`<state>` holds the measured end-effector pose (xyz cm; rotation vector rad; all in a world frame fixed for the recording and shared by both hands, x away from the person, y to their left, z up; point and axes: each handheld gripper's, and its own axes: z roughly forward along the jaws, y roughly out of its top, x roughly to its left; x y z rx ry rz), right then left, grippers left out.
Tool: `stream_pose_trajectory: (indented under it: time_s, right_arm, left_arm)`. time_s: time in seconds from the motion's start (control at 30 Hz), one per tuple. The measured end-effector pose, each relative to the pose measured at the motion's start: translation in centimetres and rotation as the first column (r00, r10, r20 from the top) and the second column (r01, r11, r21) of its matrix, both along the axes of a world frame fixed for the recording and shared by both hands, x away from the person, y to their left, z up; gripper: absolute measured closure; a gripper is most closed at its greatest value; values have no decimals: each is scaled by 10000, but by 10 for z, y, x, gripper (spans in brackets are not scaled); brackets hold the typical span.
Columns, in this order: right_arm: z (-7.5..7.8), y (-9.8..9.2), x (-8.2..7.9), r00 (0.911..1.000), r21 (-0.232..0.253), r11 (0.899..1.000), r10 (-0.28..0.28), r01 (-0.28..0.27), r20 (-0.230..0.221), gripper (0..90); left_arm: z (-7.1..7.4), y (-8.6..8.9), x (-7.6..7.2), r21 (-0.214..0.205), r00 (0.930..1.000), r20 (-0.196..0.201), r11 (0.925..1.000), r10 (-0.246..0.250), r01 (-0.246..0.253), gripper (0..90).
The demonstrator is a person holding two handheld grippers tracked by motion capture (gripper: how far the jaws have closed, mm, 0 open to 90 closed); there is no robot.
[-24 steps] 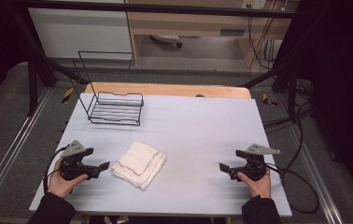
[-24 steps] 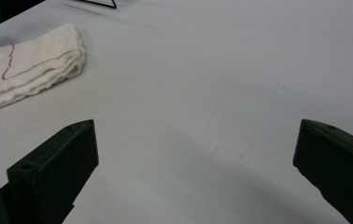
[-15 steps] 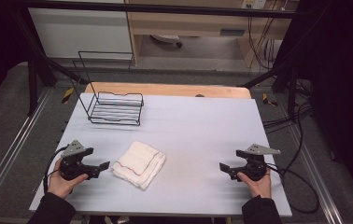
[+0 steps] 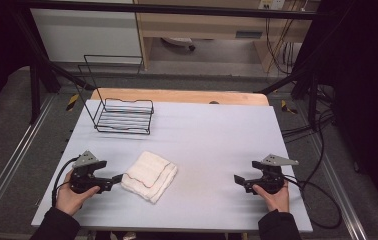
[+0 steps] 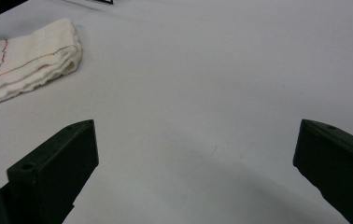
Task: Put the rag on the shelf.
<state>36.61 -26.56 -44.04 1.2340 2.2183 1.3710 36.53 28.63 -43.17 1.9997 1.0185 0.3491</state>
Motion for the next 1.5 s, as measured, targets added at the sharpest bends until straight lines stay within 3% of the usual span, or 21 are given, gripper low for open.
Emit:
stream_pose_trajectory:
  time_s: [0.07,0.27,0.6,0.77,1.03,1.5]
  right_arm:
    - [0,1,0,10000,13,10000,-27,27,-24,6]
    - [0,1,0,10000,20,10000,-45,45,-7,5]
    - [-1,1,0,10000,14,10000,-33,33,3,5]
    - [-1,3,0,10000,-19,10000,-33,33,-66,6]
    - [-1,3,0,10000,-91,10000,13,-14,-36,6]
    - [-3,13,1,9997,-437,9988,200,-206,-131,7]
  left_arm:
    - [-1,-4,0,13,10000,-72,10000,-50,50,156]
    - [-2,-15,0,-131,9991,-383,9997,-207,202,336]
    - [-7,-23,1,223,9967,-783,9995,-214,232,506]
    - [-11,-26,1,306,9914,-1280,9990,-276,318,607]
    - [-13,-25,2,100,9862,-1627,9994,-300,320,709]
    - [-12,-28,-2,248,9858,-1675,9995,-147,192,826]
